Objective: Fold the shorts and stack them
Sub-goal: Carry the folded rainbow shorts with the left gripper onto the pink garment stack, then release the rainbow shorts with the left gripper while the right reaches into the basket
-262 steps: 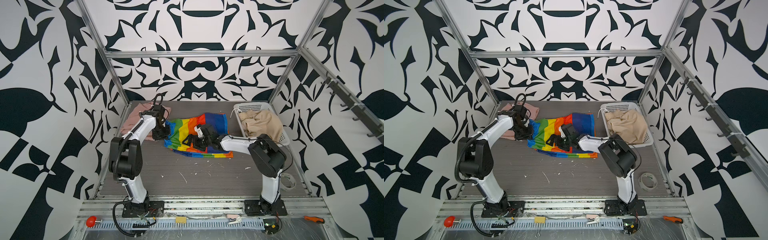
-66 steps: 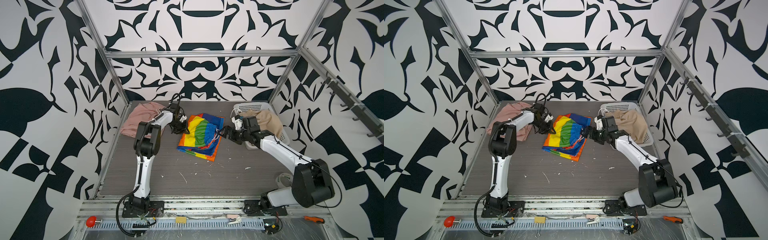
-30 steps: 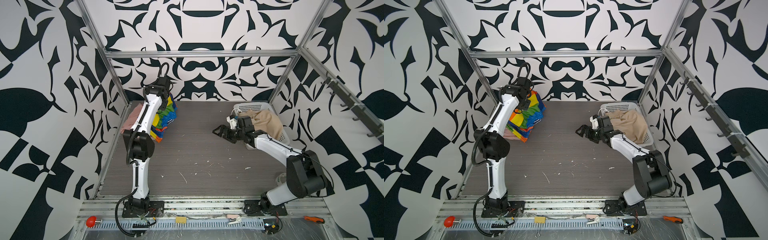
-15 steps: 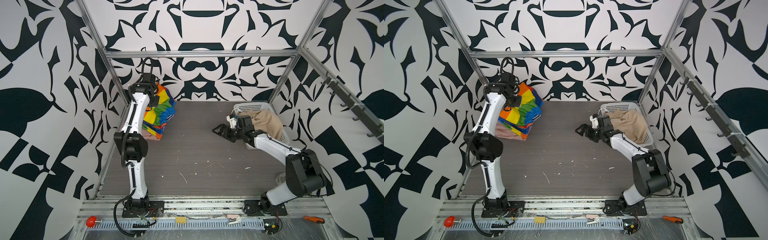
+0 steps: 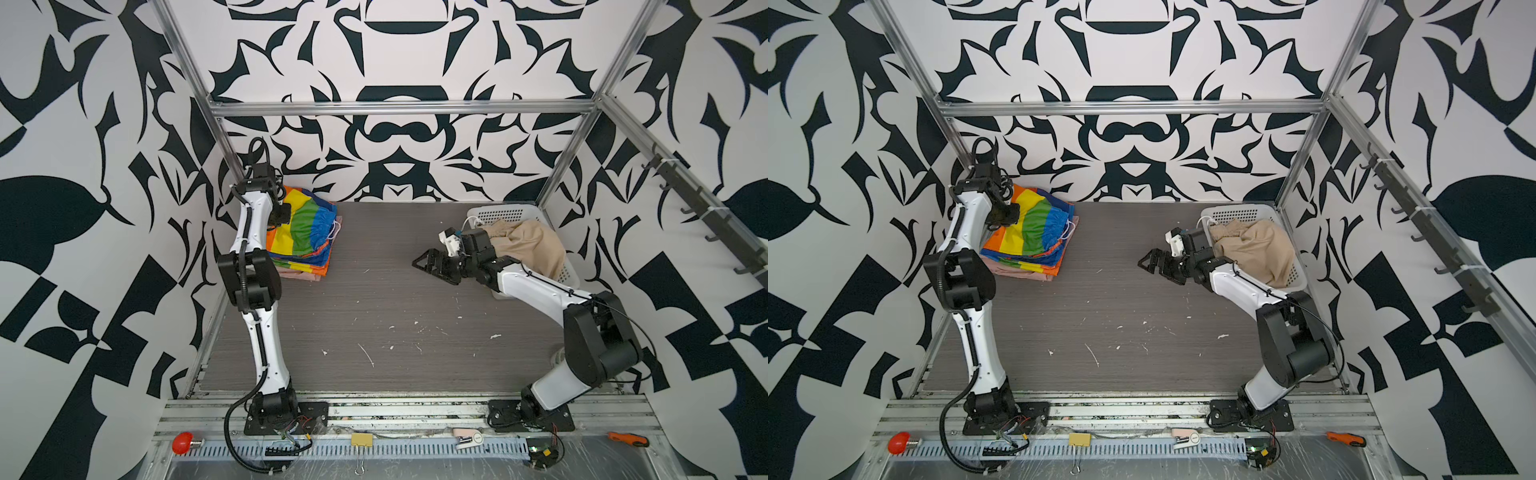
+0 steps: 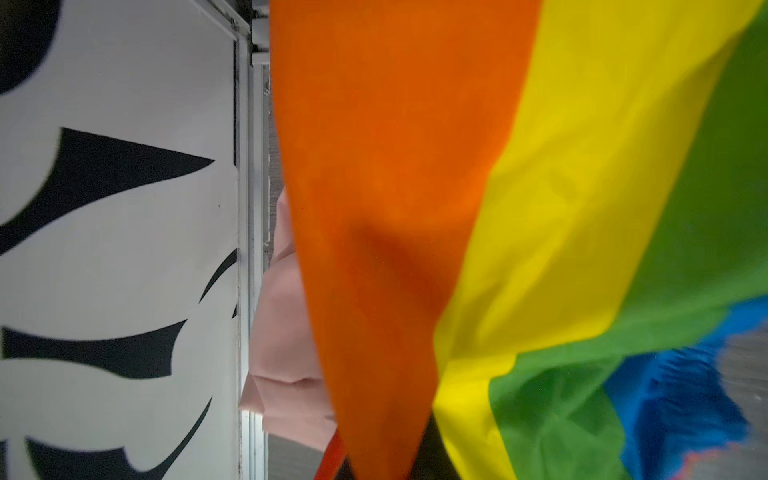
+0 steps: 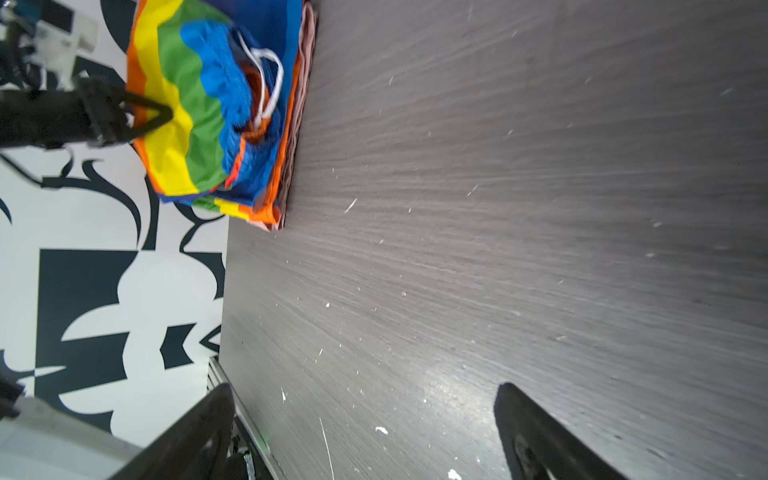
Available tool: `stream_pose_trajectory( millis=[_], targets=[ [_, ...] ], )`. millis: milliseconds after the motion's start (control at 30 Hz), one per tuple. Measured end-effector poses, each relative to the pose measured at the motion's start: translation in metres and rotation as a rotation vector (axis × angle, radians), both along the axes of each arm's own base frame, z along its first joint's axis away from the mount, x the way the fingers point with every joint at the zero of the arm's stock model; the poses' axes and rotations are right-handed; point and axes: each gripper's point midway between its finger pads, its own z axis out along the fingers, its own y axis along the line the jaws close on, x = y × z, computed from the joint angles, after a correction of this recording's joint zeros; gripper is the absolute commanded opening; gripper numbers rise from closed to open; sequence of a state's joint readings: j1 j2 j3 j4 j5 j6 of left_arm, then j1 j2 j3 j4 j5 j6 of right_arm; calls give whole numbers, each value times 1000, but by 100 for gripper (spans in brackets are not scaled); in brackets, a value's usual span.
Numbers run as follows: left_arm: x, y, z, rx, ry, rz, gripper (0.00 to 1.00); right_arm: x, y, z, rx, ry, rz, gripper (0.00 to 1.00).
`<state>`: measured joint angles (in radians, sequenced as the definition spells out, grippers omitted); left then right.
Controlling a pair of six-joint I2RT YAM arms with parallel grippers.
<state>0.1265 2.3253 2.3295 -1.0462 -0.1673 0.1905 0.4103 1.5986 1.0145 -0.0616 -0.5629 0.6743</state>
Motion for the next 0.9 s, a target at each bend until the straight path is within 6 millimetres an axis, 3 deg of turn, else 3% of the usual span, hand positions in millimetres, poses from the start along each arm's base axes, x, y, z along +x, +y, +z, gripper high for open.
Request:
stream_pose_trajectory(
  millis=[133, 267, 333, 367, 400, 533, 667, 733, 800, 900],
  targets=[
    [7, 13, -23, 16, 18, 11, 3, -11, 16, -12, -17, 26, 39, 100],
    [10, 25, -32, 51, 29, 40, 29, -21, 28, -26, -37, 61, 69, 100],
    [11, 30, -30, 66, 22, 67, 51, -24, 33, -29, -44, 76, 80, 100],
    [11, 31, -28, 69, 16, 82, 92, -24, 34, -28, -47, 77, 83, 100],
    [12, 32, -24, 66, 4, 98, 99, -24, 35, -26, -49, 78, 84, 100],
    [12, 22, 9, -13, -80, 150, 99, -15, 35, -6, -58, 37, 78, 100],
    [-4, -13, 70, -188, -219, 154, 99, -4, 25, 22, -75, -31, 60, 100],
    [-16, -43, 99, -293, -297, 128, 99, 4, 7, 37, -83, -64, 21, 100],
    [-28, -84, 120, -406, -360, 69, 99, 16, -24, 53, -103, -89, -56, 100],
    [-40, -150, 128, -507, -391, -48, 99, 43, -92, 77, -152, -130, -238, 100]
  ],
)
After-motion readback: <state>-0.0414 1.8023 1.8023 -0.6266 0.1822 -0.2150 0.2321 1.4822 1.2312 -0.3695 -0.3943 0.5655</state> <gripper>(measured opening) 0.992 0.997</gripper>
